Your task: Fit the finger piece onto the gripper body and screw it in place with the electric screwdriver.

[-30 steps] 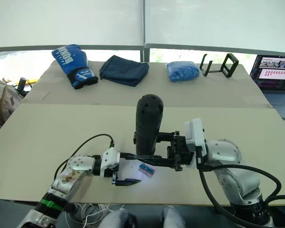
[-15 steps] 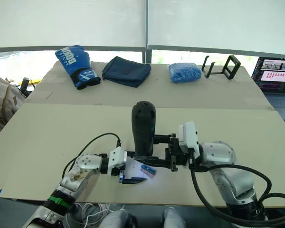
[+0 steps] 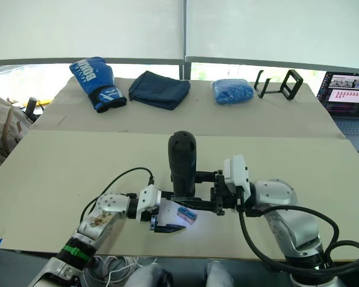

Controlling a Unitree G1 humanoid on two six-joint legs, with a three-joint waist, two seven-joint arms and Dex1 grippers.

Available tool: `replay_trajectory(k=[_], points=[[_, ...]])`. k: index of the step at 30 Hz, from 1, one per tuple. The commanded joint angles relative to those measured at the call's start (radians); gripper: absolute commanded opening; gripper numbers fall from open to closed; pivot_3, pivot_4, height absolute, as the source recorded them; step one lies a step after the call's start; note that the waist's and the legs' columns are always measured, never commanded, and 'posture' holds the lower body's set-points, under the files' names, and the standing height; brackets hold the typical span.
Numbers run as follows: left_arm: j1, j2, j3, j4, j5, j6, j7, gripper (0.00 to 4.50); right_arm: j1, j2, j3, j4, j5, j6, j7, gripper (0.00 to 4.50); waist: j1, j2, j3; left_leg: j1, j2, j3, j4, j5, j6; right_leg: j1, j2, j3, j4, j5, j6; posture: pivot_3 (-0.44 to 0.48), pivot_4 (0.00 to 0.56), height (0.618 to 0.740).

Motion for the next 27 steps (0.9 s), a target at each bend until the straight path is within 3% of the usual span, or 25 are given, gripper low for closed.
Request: replay_trajectory(k=[1, 27], points=[[0.016, -0.011, -0.04, 0.042, 0.014, 0.0, -0.009, 4.47, -0.017, 0.004, -0.021, -0.032, 0.022, -0.031, -0.007, 1.93, 0.0, 0.0, 0.0, 0.0, 0.0, 0.0, 0.0, 0.0, 0.0, 0.0, 0.0, 0.0, 0.0, 0.0, 0.0, 0.0, 0.15, 0.74], [0.024, -0.013, -0.043, 0.038, 0.018, 0.011, -0.001, 4.47, -0.009, 0.007, -0.009, -0.011, -0.005, -0.056, 0.005, 1.93, 0.0, 0.0, 0.0, 0.0, 0.0, -0.001, 0.0, 0.0, 0.0, 0.001, -0.001, 0.0, 0.0, 0.0, 0.0, 0.0, 0.15, 0.74]])
